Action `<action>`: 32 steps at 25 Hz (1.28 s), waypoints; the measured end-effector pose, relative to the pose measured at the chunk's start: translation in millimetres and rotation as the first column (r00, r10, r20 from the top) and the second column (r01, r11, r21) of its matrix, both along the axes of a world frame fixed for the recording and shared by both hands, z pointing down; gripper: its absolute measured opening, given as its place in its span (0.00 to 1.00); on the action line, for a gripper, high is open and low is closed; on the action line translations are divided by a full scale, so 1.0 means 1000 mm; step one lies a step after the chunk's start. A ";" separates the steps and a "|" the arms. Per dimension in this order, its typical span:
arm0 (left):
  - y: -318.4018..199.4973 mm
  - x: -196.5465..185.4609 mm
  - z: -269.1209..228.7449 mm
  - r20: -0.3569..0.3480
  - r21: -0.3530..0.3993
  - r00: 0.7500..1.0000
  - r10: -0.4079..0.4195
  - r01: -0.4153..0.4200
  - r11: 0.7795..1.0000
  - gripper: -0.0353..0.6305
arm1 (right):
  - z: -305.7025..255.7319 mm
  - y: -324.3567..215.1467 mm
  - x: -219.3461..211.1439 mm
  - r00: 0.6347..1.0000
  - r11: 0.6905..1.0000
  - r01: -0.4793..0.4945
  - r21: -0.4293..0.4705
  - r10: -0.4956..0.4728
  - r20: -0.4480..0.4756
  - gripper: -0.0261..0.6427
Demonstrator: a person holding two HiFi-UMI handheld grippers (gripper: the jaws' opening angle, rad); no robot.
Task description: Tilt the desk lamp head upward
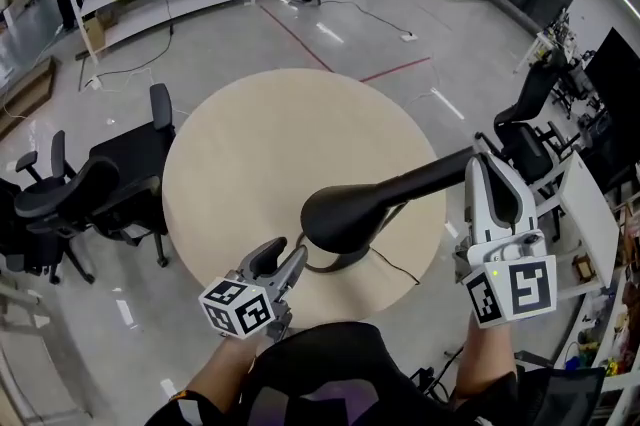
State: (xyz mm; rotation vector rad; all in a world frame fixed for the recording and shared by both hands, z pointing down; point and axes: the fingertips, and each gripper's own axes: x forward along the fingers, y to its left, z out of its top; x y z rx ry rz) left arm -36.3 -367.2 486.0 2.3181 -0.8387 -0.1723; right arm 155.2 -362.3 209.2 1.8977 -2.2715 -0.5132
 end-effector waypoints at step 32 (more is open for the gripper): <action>-0.034 0.025 -0.051 -0.175 0.089 0.985 0.010 0.006 0.996 0.40 | 0.027 -0.074 0.076 0.993 0.988 0.099 -0.121 -0.091 0.068 0.06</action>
